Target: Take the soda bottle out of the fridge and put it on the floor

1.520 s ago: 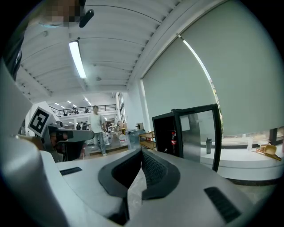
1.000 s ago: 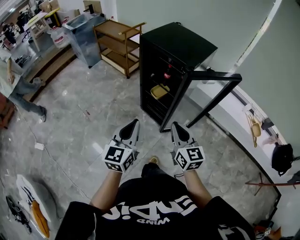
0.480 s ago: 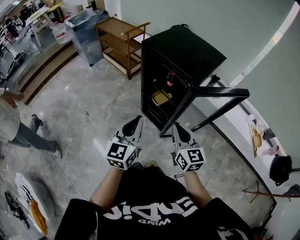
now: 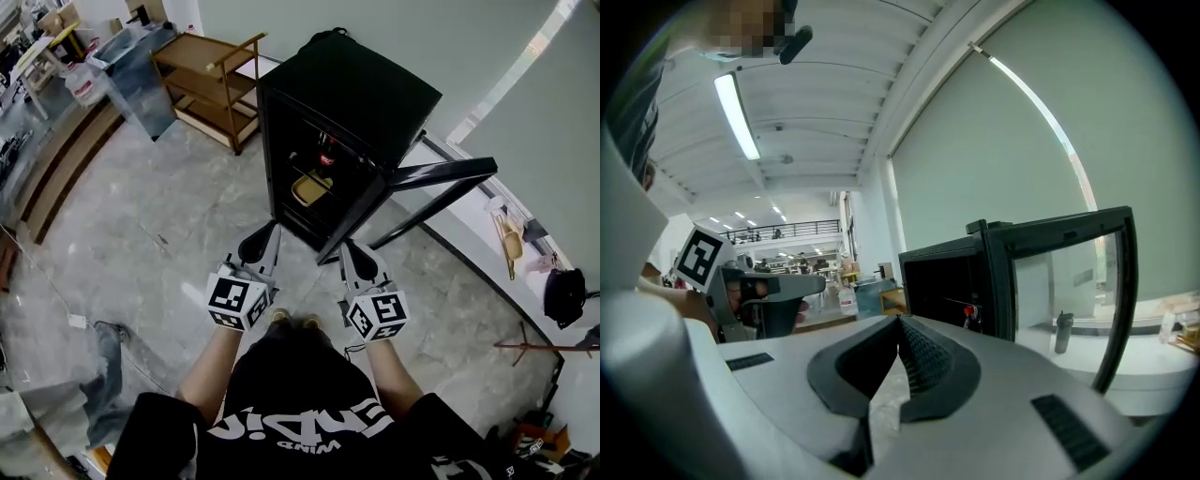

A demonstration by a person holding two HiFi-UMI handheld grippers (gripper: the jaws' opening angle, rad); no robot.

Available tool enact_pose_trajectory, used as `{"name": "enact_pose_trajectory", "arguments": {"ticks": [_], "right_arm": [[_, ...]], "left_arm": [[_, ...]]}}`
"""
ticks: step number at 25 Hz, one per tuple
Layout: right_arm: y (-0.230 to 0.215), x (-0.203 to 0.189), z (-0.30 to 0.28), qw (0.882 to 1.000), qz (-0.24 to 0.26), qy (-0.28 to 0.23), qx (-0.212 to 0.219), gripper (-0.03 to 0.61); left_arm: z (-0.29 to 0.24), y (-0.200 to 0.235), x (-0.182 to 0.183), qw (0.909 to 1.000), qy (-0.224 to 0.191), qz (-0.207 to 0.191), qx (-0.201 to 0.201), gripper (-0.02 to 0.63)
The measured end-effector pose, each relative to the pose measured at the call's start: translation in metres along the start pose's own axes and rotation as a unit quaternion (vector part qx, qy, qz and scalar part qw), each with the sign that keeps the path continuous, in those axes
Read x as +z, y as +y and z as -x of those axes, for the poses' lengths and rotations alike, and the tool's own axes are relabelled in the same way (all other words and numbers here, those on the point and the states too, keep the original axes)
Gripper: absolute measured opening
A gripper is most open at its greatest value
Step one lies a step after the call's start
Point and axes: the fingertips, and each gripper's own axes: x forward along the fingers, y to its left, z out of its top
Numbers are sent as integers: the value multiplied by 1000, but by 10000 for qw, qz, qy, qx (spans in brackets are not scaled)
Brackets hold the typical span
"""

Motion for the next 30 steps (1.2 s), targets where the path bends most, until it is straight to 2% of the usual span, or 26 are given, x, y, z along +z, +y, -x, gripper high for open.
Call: {"name": "enact_pose_trajectory", "arguments": {"ticks": [8,13,22,27,28,30], "right_arm": [[8,0,-26,9999,-54,46,-139,18],[7,-6,-38,9998,-52,104,-169,18],[-23,-49,-56,9998,45,-33,-174,18],[-37,-86,-67,9998,22,-22,-186,18],[-39,-93,-68,9998,22,20,-171,18],[-40,-104,-68,9998,47,108,-138,18]], "left_arm": [[-14,26,-5,9998,113,56,-143,8],[-27,26,-13,9995,150,86,-263,8],[-77,24,-70,9990,89,-49,-444,8],[-104,36,-103,9995,-48,-56,-312,9],[-108,38,-108,9995,-65,-44,-292,21],[-116,40,-116,9995,-67,43,-312,162]]}}
